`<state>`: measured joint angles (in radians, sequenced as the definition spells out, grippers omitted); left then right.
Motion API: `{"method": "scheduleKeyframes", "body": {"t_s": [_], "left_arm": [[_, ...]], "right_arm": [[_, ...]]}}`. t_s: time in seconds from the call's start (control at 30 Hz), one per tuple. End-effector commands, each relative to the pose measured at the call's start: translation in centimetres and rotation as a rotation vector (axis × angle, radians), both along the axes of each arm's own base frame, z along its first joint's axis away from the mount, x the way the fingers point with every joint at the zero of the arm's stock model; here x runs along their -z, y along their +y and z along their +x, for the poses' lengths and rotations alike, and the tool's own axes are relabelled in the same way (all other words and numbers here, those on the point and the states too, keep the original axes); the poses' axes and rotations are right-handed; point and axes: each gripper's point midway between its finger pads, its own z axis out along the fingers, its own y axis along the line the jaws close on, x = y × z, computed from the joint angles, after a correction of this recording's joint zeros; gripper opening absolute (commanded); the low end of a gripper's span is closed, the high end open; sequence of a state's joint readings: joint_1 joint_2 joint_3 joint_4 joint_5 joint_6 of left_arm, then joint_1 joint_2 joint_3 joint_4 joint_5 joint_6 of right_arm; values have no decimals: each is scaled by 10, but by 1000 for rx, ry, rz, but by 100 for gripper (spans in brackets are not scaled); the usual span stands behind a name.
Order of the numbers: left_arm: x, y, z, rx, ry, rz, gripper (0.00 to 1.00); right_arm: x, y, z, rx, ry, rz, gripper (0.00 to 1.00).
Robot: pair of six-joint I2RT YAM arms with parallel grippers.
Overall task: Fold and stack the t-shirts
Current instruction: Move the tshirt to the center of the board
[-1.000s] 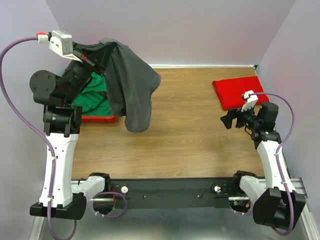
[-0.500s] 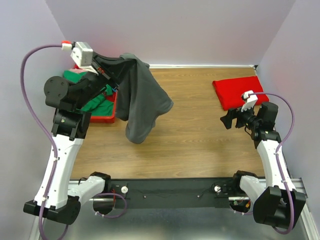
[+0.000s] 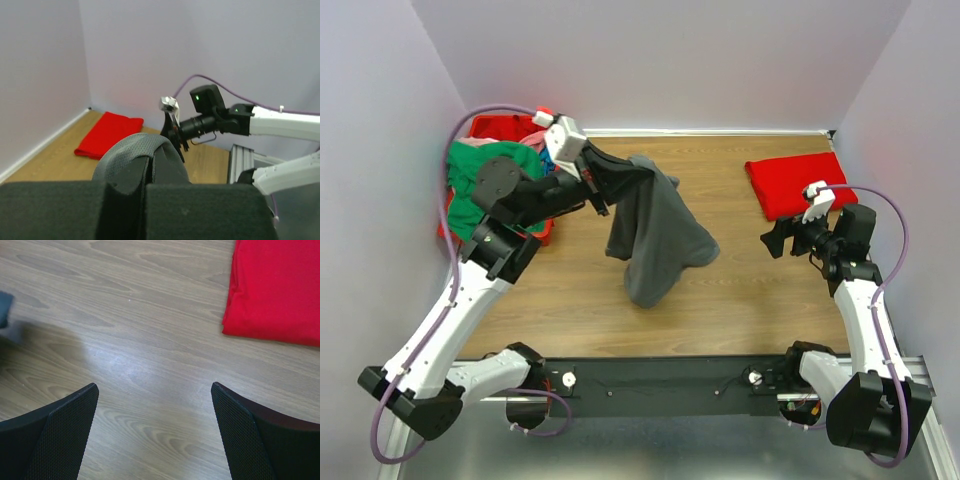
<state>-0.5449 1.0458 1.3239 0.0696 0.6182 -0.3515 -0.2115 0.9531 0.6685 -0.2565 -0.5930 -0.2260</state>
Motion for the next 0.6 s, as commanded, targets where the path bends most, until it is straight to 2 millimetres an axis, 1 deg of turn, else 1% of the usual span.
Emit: {"method": "scheduleKeyframes", "body": {"t_s": [0.0, 0.1, 0.17, 0.23, 0.27, 0.3, 0.33, 0.37, 0.43, 0.47, 0.5, 0.53, 0.57], "left_arm": [[31, -21, 9, 9, 28, 57, 0], [62, -35, 15, 34, 44, 122, 0], [78, -38, 20, 34, 61, 151, 0], [103, -42, 30, 20, 89, 198, 0], [112, -42, 37, -8, 104, 213, 0], [130, -44, 42, -18, 130, 245, 0], [140, -44, 47, -32, 142, 264, 2], [150, -43, 52, -51, 157, 282, 14], [178, -42, 60, -78, 199, 334, 27], [187, -41, 65, -104, 211, 349, 40], [200, -39, 66, -113, 226, 370, 45], [206, -38, 68, -123, 228, 382, 46], [210, -36, 70, -140, 226, 392, 52]], "right_arm": [[-1, -4, 1, 13, 4, -11, 100], [0, -5, 1, 15, 7, -12, 100], [0, -5, 1, 12, 6, -11, 100], [0, -5, 1, 14, 8, -13, 100], [0, -5, 1, 14, 8, -13, 100], [0, -5, 1, 14, 8, -13, 100], [0, -5, 1, 13, 7, -12, 100], [0, -5, 1, 12, 7, -12, 100], [0, -5, 1, 12, 7, -12, 100], [0, -5, 1, 10, 7, -11, 100], [0, -4, 1, 8, 6, -12, 100], [0, -5, 1, 10, 6, -12, 100], [0, -5, 1, 10, 8, -12, 100]]}}
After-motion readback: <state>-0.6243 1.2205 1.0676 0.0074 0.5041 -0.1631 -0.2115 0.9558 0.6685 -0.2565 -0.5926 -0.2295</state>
